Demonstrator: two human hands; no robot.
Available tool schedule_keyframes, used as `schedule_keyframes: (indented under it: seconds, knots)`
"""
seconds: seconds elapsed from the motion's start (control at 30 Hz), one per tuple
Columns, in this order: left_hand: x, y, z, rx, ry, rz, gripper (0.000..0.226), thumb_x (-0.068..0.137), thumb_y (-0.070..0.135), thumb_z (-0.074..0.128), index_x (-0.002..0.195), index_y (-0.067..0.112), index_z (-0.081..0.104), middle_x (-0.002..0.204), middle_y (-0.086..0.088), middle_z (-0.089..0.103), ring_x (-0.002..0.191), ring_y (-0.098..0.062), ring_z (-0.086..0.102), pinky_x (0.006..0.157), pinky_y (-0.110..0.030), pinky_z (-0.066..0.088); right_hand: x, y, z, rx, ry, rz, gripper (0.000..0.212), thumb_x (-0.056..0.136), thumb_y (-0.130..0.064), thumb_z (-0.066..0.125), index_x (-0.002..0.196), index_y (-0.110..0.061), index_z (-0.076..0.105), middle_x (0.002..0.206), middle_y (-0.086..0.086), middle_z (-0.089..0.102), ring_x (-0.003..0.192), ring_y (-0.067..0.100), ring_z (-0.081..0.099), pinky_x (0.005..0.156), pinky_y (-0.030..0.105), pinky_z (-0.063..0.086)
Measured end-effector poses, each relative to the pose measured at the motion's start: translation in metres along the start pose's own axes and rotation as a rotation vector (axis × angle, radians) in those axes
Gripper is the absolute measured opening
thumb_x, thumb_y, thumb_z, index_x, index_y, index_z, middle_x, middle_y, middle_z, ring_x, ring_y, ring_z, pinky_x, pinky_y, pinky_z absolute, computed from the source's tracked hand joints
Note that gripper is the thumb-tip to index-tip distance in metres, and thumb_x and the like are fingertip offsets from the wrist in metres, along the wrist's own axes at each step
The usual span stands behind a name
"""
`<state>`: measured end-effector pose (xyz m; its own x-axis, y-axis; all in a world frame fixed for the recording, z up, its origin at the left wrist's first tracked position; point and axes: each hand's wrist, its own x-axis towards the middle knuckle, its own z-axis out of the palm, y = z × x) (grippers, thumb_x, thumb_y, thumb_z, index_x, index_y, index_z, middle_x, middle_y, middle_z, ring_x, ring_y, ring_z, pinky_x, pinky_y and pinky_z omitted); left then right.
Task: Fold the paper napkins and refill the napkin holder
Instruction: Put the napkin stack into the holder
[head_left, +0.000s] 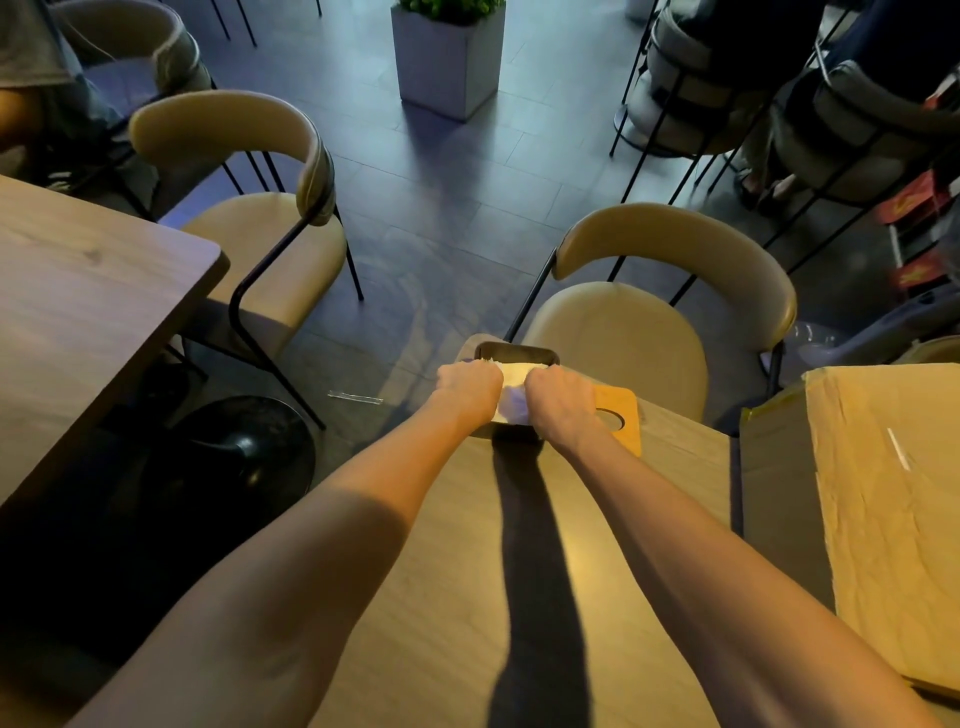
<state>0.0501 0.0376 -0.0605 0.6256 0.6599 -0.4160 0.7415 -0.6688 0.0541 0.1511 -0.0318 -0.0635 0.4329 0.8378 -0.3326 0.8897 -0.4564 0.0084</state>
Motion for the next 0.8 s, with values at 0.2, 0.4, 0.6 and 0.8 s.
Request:
schedule_keyframes:
  seconds: [0.2,0.4,0.6,0.8]
  knots:
    - [0.000,-0.007,0.009,0.324,0.214,0.210,0.036,0.089,0.031,0.071,0.122,0.017,0.065,0.144,-0.012,0.039,0.127,-0.028,0.041,0.101,-0.038,0.041,-0.010,0.013,0.003,0.015,0.014,-0.097,0.030,0.089,-0.034,0.071,0.113,-0.016,0.067,0.117,0.008,0.053,0.099,0.021,0.057,0.075,0.030,0.048]
    - [0.008,-0.009,0.008,0.245,0.193,0.322,0.030,0.088,0.041,0.069,0.113,0.024,0.071,0.165,-0.008,0.012,0.152,-0.034,-0.001,0.118,-0.053,0.012,-0.015,0.022,0.000,-0.006,0.059,-0.263,0.036,0.095,-0.043,0.060,0.123,-0.022,0.067,0.129,0.004,0.053,0.110,0.023,0.054,0.090,0.035,0.045]
    - [0.008,-0.010,0.008,0.302,0.081,0.238,0.047,0.085,0.036,0.074,0.128,0.020,0.062,0.158,-0.007,0.023,0.144,-0.032,0.019,0.114,-0.051,0.024,-0.011,0.011,0.000,-0.025,-0.022,-0.208,0.035,0.093,-0.045,0.063,0.117,-0.020,0.070,0.127,0.002,0.054,0.114,0.023,0.051,0.094,0.037,0.048]
    - [0.002,-0.001,0.009,0.375,-0.014,0.088,0.038,0.091,0.035,0.066,0.128,0.026,0.060,0.162,-0.010,0.010,0.147,-0.037,0.011,0.115,-0.056,0.019,-0.012,-0.003,0.002,-0.346,0.008,-0.147,0.041,0.091,-0.043,0.066,0.119,-0.013,0.066,0.117,0.008,0.055,0.108,0.023,0.050,0.092,0.034,0.042]
